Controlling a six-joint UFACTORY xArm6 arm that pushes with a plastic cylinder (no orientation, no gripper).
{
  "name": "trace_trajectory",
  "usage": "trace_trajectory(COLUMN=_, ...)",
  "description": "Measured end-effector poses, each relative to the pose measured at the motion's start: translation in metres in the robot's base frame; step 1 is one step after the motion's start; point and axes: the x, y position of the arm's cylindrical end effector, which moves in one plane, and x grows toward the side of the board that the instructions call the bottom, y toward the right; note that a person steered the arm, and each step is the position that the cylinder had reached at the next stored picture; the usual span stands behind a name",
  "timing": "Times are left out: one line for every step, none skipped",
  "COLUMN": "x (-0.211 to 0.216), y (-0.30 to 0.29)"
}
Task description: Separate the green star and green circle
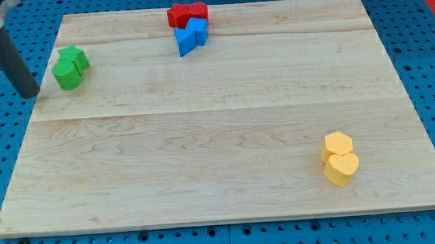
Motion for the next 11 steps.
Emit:
trace_trajectory(x=-0.01, y=0.035)
trace_trajectory(x=-0.011, y=0.08)
trace_trajectory(x=-0.008, y=0.078)
trace_trajectory(x=-0.013, y=0.063)
trace_trajectory(x=-0.031, y=0.089)
trace_trajectory(x=-0.049, y=0.075)
trace_trajectory(x=-0.068, y=0.091)
trace_trajectory(x=-0.068, y=0.147)
trace_trajectory(x=-0.068, y=0.197)
trace_trajectory(x=-0.054, y=0.205)
trace_trajectory(x=-0.03, y=0.207)
